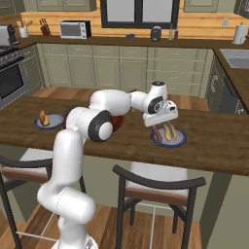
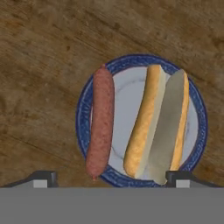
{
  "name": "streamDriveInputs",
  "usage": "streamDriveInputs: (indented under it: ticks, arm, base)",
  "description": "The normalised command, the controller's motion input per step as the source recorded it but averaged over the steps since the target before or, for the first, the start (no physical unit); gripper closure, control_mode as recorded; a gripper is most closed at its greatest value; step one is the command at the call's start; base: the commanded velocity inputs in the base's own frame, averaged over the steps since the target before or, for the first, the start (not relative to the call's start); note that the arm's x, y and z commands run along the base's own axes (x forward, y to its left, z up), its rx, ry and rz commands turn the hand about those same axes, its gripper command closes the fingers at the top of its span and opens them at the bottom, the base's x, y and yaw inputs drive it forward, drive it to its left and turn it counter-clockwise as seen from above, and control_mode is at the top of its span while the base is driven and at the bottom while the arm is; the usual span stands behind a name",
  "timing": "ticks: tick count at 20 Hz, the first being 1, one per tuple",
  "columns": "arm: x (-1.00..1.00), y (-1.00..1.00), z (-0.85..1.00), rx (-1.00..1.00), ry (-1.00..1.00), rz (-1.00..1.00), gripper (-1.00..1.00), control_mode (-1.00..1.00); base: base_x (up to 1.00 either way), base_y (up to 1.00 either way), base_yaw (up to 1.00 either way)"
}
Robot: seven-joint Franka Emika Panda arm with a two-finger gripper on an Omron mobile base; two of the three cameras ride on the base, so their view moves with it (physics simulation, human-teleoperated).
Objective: Place one bun and one sausage from the bowl on each plate.
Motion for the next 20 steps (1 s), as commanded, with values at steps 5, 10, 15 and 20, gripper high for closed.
streamDriveInputs:
  ticks: [5,10,15,20]
  arm:
    - [-0.19,0.6,0.56,0.03,-0.08,0.0,-1.0,-1.0]
    - [-0.26,0.78,0.41,0.06,-0.02,0.0,-1.0,-1.0]
    - [-0.05,0.91,0.34,0.09,-0.01,-0.02,-1.0,-1.0]
    - [0.12,1.0,0.08,0.03,0.02,-0.09,-1.0,-1.0]
  base:
    - [0.0,0.0,0.0]
    - [0.0,0.0,0.0]
    - [0.0,0.0,0.0]
    - [0.0,0.0,0.0]
